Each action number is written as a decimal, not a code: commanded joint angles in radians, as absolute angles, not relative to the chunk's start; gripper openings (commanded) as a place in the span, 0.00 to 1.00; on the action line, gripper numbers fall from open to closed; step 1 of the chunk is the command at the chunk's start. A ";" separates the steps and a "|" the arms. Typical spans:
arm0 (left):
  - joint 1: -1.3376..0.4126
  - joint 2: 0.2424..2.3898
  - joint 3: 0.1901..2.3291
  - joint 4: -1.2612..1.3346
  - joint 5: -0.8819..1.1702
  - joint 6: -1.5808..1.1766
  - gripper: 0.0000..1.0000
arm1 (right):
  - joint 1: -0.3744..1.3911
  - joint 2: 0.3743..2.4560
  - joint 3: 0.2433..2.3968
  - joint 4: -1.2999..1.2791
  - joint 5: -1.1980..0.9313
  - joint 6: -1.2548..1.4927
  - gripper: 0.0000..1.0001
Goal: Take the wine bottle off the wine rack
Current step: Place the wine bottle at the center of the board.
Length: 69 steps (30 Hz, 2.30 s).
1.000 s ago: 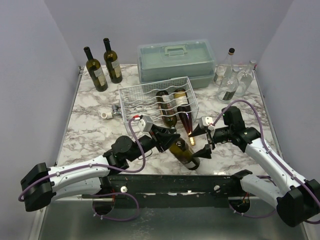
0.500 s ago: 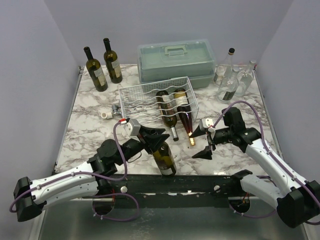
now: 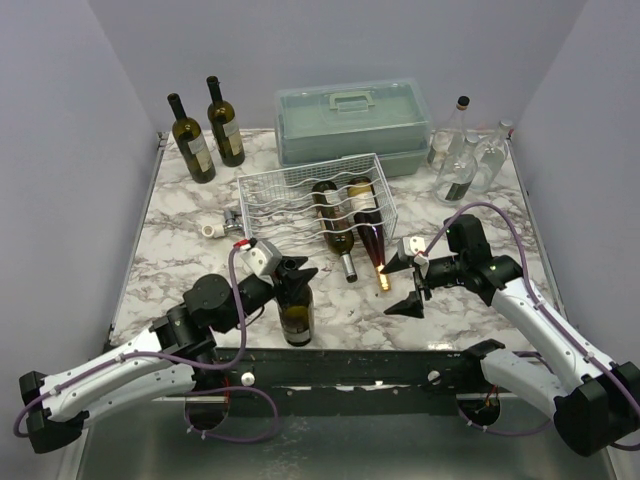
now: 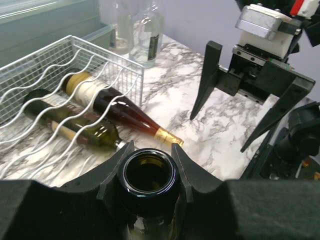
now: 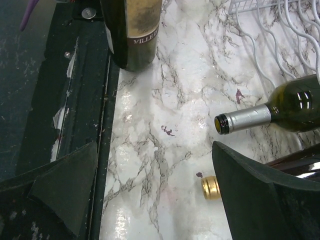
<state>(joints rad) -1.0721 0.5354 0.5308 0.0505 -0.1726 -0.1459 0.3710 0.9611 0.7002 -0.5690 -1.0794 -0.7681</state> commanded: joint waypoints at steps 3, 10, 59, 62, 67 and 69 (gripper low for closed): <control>-1.020 0.509 0.651 -0.032 -0.245 -0.053 0.00 | 0.364 0.950 0.707 -0.563 -1.050 -0.778 0.99; -0.867 0.482 0.709 -0.159 -0.235 -0.050 0.00 | 0.363 0.951 0.706 -0.563 -1.040 -0.781 0.99; -0.101 0.681 0.776 0.042 -0.356 -0.024 0.00 | 0.364 0.944 0.706 -0.589 -1.032 -0.814 0.99; -0.068 0.714 0.788 0.062 -0.361 -0.029 0.00 | 0.365 0.942 0.707 -0.591 -1.029 -0.816 0.99; -0.020 0.768 0.792 0.136 -0.380 -0.009 0.00 | 0.365 0.944 0.707 -0.595 -1.030 -0.821 0.99; -0.009 0.794 0.799 0.159 -0.383 -0.011 0.00 | 0.363 0.945 0.706 -0.597 -1.030 -0.821 0.99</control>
